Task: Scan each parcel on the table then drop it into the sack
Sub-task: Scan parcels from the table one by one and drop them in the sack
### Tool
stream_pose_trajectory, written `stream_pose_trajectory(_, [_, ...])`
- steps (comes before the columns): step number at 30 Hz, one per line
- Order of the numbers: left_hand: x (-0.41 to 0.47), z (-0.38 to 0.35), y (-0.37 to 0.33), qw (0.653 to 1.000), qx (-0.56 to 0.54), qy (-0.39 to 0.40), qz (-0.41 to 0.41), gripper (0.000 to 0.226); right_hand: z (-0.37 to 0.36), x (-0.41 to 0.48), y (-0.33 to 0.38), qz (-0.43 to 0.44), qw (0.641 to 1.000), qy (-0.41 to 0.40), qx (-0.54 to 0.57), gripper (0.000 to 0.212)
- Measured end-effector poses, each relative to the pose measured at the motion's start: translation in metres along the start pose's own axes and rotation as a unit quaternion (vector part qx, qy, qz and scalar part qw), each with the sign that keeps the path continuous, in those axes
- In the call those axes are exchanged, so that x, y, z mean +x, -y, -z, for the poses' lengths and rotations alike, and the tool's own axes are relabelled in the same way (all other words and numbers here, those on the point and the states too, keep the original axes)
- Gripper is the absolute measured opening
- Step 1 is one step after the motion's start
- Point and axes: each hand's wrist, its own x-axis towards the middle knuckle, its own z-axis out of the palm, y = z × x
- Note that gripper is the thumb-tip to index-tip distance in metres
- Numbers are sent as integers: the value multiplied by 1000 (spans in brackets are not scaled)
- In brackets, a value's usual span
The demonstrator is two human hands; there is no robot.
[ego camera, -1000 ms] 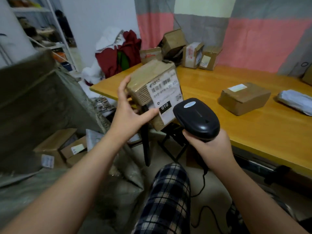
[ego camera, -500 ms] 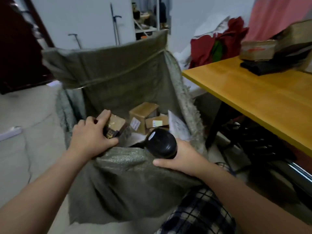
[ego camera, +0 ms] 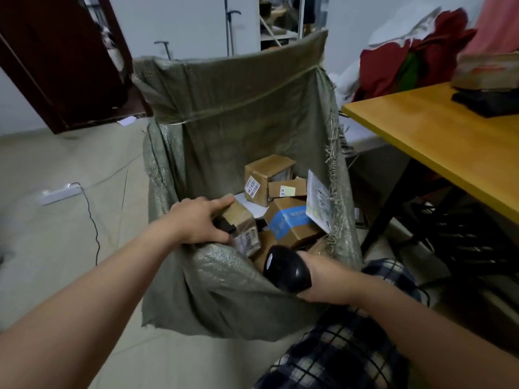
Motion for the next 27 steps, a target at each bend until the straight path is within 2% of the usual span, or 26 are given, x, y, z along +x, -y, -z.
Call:
stream_pose_trajectory(3, [3, 1, -8, 997, 59, 43, 5, 83, 6, -8, -6, -56, 988, -136, 48, 57])
stream_pose_trajectory(5, [-3, 3, -29, 996, 49, 32, -67, 71, 14, -11, -5, -70, 967, -224, 96, 56])
stream_pose_trajectory(6, [-7, 1, -42, 992, 25, 21, -119, 73, 19, -11, -4, -68, 955, -262, 120, 54])
stream_pose_trajectory(7, [-10, -2, -56, 986, -3, 19, -164, 79, 21, -12, -2, -68, 945, -290, 137, 52])
stream_pose_trajectory(9, [-19, -11, -82, 978, -59, 43, -198, 84, 20, -12, 1, -65, 932, -318, 160, 51])
stream_pose_trajectory(11, [-22, -22, -99, 979, -49, 26, -196, 57, 14, -15, 1, -58, 913, -343, 212, 53])
stream_pose_trajectory(13, [-22, -19, -101, 974, -39, -106, -198, 27, 14, -20, -5, -48, 905, -347, 241, 58])
stream_pose_trajectory(14, [-23, -17, -95, 960, -77, -180, -200, 19, 16, -22, -11, -41, 918, -326, 224, 63])
stream_pose_trajectory(16, [-29, -9, -80, 912, -215, -306, -169, 16, 18, -23, -26, -55, 963, -239, 113, 73])
stream_pose_trajectory(17, [-34, -4, -73, 875, -289, -359, -144, 15, 19, -24, -32, -64, 973, -214, 54, 74])
stream_pose_trajectory(19, [-44, 6, -66, 816, -370, -430, -112, 12, 27, -22, -39, -73, 965, -253, -5, 66])
stream_pose_trajectory(20, [-48, 10, -64, 810, -363, -446, -113, 11, 35, -21, -37, -79, 953, -293, -11, 59])
stream_pose_trajectory(22, [-47, 15, -56, 841, -299, -435, -117, 7, 61, -21, -28, -90, 927, -363, 40, 57])
stream_pose_trajectory(25, [-43, 15, -45, 891, -195, -389, -128, 10, 92, -22, -7, -71, 906, -397, 126, 68])
stream_pose_trajectory(27, [-48, 12, -54, 908, -137, -371, -136, 16, 103, -21, 19, -28, 892, -422, 162, 62])
